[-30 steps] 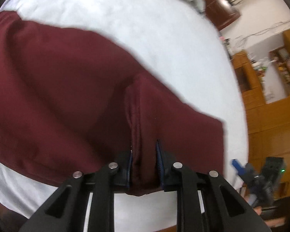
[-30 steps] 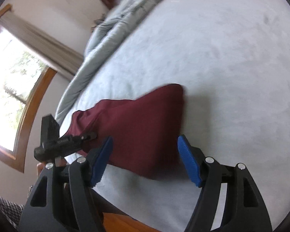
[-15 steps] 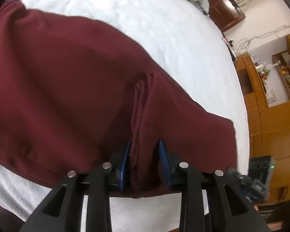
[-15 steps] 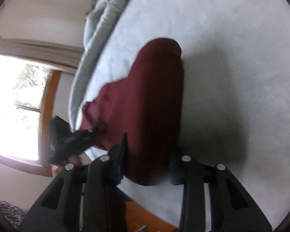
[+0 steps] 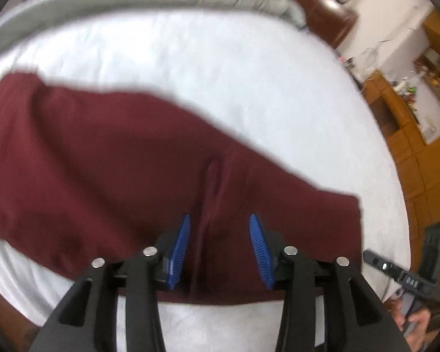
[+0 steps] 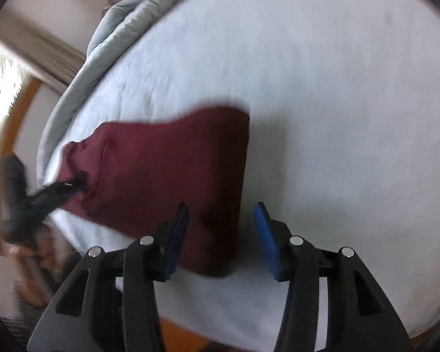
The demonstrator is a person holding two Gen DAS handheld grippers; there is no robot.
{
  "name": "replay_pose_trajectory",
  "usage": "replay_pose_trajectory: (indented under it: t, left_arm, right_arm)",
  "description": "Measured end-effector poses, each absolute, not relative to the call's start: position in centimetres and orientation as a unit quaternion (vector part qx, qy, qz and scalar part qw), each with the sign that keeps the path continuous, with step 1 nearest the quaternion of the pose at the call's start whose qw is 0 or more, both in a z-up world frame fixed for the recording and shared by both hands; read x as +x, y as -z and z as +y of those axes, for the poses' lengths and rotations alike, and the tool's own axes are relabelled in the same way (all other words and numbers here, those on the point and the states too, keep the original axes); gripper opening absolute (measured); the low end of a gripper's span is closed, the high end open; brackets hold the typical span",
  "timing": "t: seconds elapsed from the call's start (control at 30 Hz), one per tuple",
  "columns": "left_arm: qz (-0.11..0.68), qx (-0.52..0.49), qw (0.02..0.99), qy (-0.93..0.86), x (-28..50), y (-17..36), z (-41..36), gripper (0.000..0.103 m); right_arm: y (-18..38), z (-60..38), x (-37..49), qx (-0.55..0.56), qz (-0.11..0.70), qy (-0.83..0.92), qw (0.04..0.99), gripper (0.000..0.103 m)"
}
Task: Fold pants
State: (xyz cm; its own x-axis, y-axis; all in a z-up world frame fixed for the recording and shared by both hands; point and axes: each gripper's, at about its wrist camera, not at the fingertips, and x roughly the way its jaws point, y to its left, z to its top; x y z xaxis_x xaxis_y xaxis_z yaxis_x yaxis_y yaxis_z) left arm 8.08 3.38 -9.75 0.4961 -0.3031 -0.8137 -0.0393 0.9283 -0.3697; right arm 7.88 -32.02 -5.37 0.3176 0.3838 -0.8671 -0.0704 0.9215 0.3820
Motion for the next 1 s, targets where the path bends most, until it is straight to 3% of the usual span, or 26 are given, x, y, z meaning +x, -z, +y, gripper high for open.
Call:
replay_pose_trajectory:
  t: [0.13,0.23,0.27,0.3,0.37,0.47,0.53,0.6,0.67,0.77,1.0]
  left_arm:
    - [0.482,-0.2,0.839,0.155,9.9,8.7,1.1,0.05]
    - [0.508,-0.198,0.822,0.166,11.4,10.7,-0.4,0.05]
    - [0.524,-0.194,0.813,0.163,11.9,11.7,-0.5,0.05]
    - [0.535,-0.192,0.807,0.159,12.2,12.6,-0.6,0.049]
    - [0.543,-0.194,0.802,0.156,12.7,14.6,0.1,0.041]
    - [0.543,-0.209,0.796,0.166,12.0,14.0,0.7,0.041]
    - [0.543,-0.221,0.793,0.165,11.7,13.2,1.6,0.042]
    - [0.533,-0.212,0.805,0.154,10.7,11.7,2.1,0.056]
    - [0.513,-0.197,0.823,0.147,8.6,10.2,3.9,0.075]
    - [0.498,-0.185,0.842,0.097,5.8,8.8,8.8,0.084]
    - [0.482,-0.288,0.821,-0.1,-0.2,10.4,25.0,0.085]
  right_arm:
    - [3.9,-29.8,10.9,0.14,0.547,-0.189,0.803,0.044]
    - [5.7,-28.0,13.2,0.128,0.568,-0.189,0.791,0.043]
    - [6.3,-27.7,13.3,0.121,0.575,-0.181,0.789,0.038]
    - [7.3,-27.6,13.7,0.114,0.584,-0.165,0.787,0.032]
    - [9.1,-28.3,14.1,0.146,0.59,-0.163,0.777,0.032]
    - [9.2,-29.4,13.8,0.185,0.583,-0.169,0.773,0.034]
    - [8.1,-29.4,13.2,0.203,0.573,-0.179,0.773,0.042]
    - [6.1,-29.6,12.3,0.21,0.55,-0.18,0.788,0.062]
    - [4.4,-29.4,11.0,0.203,0.528,-0.188,0.803,0.069]
    - [2.4,-28.3,9.5,0.189,0.511,-0.2,0.814,0.091]
    - [3.3,-23.4,9.3,0.137,0.538,-0.208,0.805,0.093]
